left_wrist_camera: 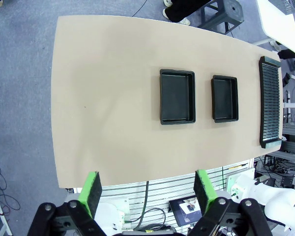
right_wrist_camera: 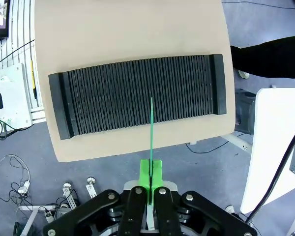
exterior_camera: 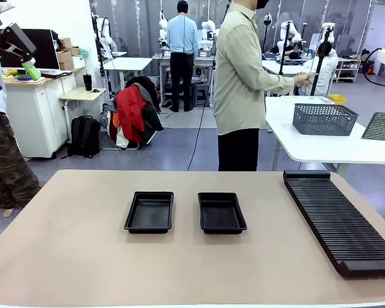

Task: Inspect and transfer BCBs to ESD trays.
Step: Pick up the Blank PCB from the PCB Rack and place it in the left ESD tray, then pick up the ESD tray and place it on the left side of the table.

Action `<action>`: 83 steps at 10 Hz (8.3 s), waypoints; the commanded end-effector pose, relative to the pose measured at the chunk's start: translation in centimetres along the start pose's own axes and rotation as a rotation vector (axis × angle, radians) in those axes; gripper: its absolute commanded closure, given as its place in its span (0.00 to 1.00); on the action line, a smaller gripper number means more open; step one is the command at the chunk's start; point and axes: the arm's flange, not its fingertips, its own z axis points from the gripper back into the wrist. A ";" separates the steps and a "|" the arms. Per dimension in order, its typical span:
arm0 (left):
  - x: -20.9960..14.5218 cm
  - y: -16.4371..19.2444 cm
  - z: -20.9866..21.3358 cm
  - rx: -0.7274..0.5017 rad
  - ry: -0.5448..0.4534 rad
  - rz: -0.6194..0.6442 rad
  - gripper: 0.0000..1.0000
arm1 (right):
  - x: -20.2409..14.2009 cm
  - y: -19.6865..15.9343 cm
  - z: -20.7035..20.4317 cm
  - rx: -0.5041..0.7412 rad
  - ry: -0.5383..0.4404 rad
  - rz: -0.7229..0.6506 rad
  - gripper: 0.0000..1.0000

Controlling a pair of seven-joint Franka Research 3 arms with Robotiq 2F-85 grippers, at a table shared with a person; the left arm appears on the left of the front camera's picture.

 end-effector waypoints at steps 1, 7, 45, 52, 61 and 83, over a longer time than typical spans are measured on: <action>0.0 0.1 -0.1 0.001 0.000 0.005 0.00 | 0.0 0.5 -0.2 0.004 -0.003 -0.001 1.00; 0.0 0.1 -0.1 0.001 0.000 0.005 0.00 | 3.6 1.3 -1.2 0.053 -0.025 -0.144 0.98; 0.0 0.1 -0.1 0.001 0.000 0.005 0.00 | 49.7 7.8 -42.3 0.691 -0.451 -1.548 0.98; 0.0 0.1 -0.1 0.001 0.000 0.005 0.00 | 49.1 7.9 -42.1 0.653 -0.459 -1.516 0.98; 0.0 0.1 -0.1 0.001 0.000 0.005 0.00 | 51.1 7.5 -33.8 0.300 -0.128 -1.507 0.19; 0.0 0.1 -0.1 0.001 0.000 0.005 0.00 | 52.5 8.5 -25.1 0.069 0.075 -1.425 0.00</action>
